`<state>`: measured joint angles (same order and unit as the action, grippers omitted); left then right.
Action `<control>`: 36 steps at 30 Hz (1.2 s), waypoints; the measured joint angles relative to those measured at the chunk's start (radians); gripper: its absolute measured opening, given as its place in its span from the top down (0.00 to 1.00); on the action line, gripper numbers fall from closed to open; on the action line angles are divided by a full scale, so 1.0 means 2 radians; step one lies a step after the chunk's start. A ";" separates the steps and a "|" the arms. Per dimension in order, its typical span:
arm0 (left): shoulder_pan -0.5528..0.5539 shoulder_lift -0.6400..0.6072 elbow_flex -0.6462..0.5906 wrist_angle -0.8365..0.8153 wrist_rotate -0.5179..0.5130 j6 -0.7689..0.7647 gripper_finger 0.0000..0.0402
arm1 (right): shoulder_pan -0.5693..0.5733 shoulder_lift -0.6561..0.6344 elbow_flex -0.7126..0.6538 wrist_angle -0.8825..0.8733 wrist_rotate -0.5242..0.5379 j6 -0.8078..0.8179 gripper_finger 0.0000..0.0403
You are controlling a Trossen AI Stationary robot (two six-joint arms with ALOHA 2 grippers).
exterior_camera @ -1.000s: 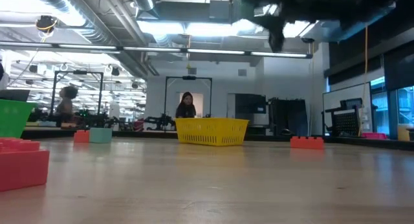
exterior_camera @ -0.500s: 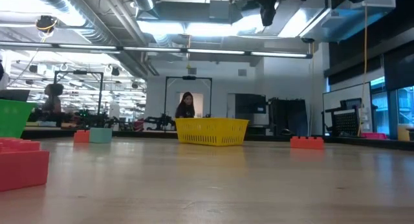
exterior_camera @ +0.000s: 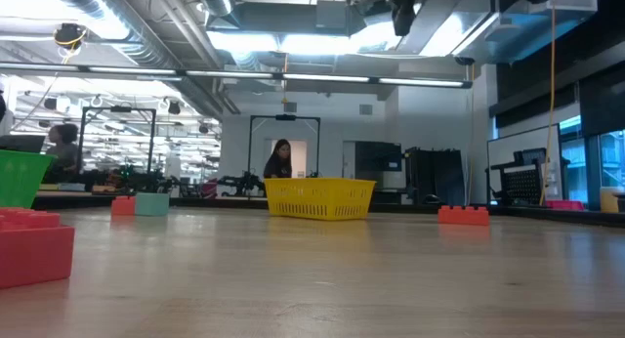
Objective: Sort & place blocks by color
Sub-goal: Put the top right light blue block into the blue bin
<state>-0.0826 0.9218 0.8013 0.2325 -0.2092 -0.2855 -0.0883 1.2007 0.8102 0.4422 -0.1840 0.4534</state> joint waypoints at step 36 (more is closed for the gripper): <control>0.000 0.000 0.000 0.003 -0.006 0.000 0.54 | 0.459 0.002 -0.099 -0.578 0.023 0.559 0.67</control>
<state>-0.0826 0.9218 0.8013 0.2385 -0.2207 -0.2863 0.8291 1.2037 0.6132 -0.7130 -0.1389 1.5714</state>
